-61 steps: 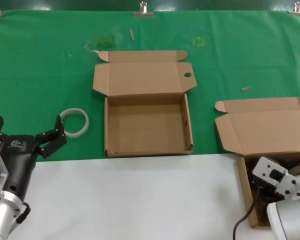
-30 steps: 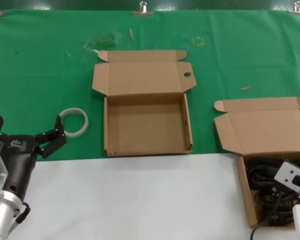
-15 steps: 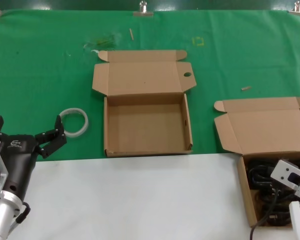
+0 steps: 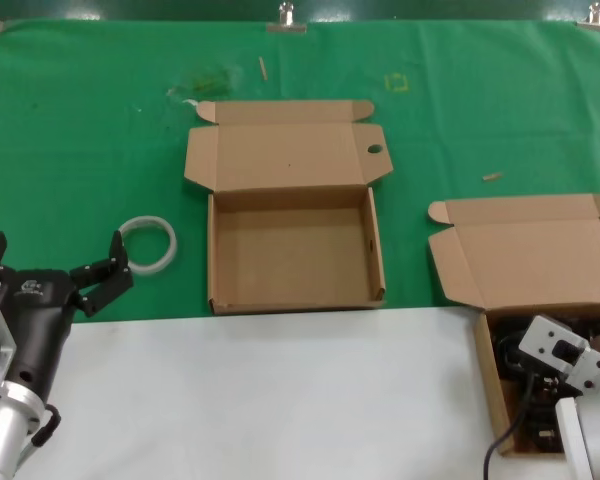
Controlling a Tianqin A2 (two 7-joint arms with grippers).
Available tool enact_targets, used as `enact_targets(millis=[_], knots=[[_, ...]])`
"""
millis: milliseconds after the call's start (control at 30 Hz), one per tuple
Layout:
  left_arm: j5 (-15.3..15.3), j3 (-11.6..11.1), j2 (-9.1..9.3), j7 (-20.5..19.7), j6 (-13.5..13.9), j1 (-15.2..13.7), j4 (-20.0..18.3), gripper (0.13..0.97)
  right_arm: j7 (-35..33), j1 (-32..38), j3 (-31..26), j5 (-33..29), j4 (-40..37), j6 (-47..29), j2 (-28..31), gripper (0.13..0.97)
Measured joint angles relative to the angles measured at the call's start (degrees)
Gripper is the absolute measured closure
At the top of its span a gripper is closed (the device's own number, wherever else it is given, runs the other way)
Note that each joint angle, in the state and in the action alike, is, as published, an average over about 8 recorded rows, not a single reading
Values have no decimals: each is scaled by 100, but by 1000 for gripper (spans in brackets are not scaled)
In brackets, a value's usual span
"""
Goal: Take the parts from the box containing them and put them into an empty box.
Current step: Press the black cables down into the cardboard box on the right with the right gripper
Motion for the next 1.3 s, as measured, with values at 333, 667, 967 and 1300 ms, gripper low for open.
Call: enact_targets(millis=[333, 667, 967, 1300], knots=[[0, 0, 0, 0, 0, 0, 0, 132, 168, 168, -151, 7, -423, -233, 117, 131], [0, 0, 0, 0, 0, 0, 0, 132, 319, 136, -270, 24, -423, -186, 214, 184], [0, 0, 0, 0, 0, 0, 0, 132, 416, 40, -330, -1, -259, -54, 214, 304], [0, 0, 0, 0, 0, 0, 0, 132, 424, -23, -348, -37, -61, 100, 208, 444]])
